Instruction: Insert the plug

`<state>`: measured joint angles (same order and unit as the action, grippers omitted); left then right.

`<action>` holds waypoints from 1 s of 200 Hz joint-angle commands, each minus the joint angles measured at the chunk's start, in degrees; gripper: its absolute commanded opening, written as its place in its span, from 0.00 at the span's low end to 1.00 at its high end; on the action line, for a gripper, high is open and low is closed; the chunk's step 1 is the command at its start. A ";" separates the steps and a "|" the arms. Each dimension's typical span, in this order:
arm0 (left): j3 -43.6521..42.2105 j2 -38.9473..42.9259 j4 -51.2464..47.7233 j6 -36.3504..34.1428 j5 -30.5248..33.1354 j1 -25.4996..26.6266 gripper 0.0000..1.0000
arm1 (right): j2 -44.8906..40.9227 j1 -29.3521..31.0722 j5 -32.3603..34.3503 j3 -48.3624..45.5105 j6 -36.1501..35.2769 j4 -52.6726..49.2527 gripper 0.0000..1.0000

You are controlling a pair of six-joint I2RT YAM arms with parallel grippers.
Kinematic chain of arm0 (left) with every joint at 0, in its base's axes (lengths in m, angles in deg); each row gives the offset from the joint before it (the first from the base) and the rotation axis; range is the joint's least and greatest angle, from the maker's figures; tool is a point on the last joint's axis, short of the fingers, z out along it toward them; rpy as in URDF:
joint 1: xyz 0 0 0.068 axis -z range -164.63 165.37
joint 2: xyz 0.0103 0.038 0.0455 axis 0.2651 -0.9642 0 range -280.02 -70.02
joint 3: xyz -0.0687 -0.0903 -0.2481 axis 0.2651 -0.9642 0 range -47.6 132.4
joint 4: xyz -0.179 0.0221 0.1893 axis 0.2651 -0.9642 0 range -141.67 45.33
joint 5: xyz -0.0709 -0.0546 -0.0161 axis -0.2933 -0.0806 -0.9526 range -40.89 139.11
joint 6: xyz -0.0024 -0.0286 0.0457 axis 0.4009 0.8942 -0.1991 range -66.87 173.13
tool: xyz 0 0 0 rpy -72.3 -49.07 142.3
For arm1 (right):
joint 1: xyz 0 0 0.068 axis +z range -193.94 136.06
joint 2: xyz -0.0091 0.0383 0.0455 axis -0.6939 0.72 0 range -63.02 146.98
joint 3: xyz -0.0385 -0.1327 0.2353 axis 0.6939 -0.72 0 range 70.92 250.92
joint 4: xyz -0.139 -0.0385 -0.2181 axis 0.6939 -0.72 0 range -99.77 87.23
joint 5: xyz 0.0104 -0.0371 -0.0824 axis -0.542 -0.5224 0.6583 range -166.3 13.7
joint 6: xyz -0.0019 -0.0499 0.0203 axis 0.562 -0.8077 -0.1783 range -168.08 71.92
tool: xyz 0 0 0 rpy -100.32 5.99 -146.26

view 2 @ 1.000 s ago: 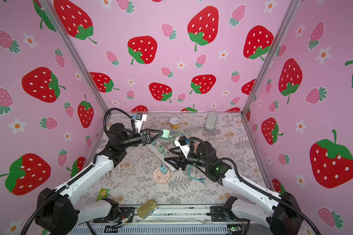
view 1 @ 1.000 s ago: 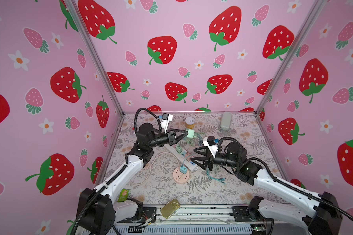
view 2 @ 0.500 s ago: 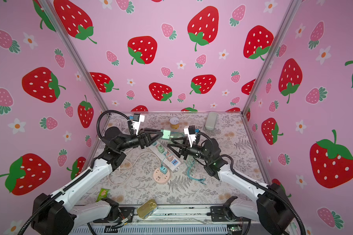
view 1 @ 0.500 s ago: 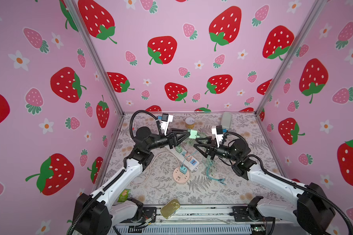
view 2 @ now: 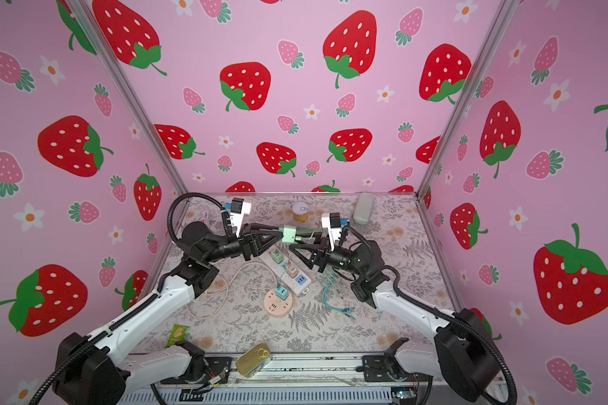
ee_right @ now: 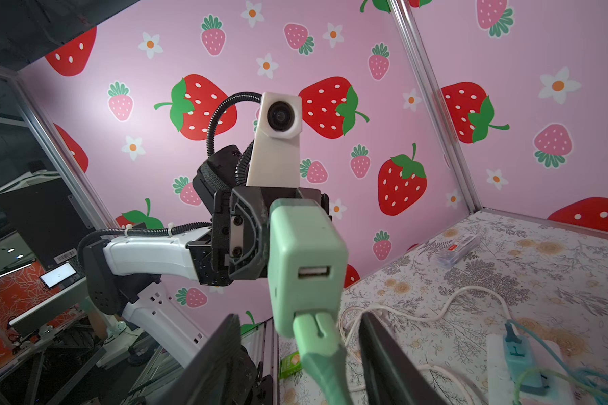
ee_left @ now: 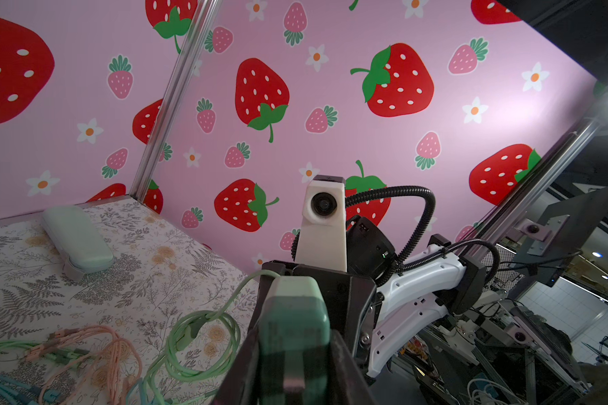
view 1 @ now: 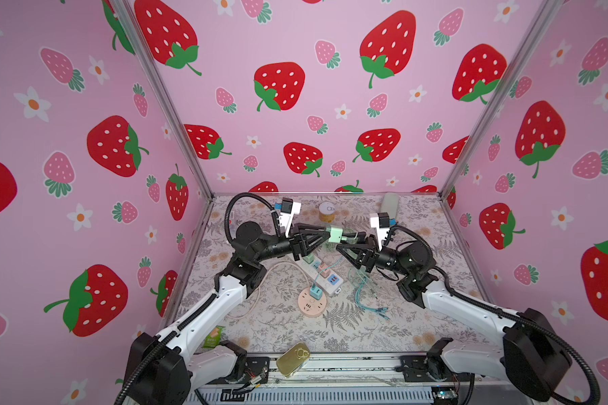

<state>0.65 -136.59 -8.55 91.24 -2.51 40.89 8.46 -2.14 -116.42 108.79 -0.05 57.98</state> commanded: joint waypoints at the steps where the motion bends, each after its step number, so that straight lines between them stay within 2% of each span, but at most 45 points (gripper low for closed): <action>1: -0.54 0.39 2.11 -1.09 -2.05 0.82 0.00 | 0.66 -0.19 -1.43 1.33 3.27 6.88 0.55; 51: -1.67 0.38 2.17 -2.05 -1.25 1.36 0.00 | 2.25 -0.23 -1.71 2.47 5.69 9.56 0.52; 55: -1.78 0.36 2.18 -2.15 -1.24 1.38 0.00 | 2.37 -0.23 -1.63 2.52 5.94 9.86 0.49; 135: -1.93 -0.31 -0.38 -4.78 -0.15 2.24 0.00 | 3.67 -0.23 -1.81 4.05 7.43 10.62 0.34; 162: -1.72 -0.82 -0.73 -4.99 -0.06 2.26 0.00 | 3.49 -0.27 -2.00 4.61 6.36 8.11 0.25; 200: -1.09 -0.28 -3.73 -6.03 2.14 2.26 0.01 | 1.70 -0.28 -1.98 4.39 3.62 3.70 0.16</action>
<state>-0.97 -136.67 -8.94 87.48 -1.85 42.49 12.22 -2.73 -118.87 110.67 5.46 62.75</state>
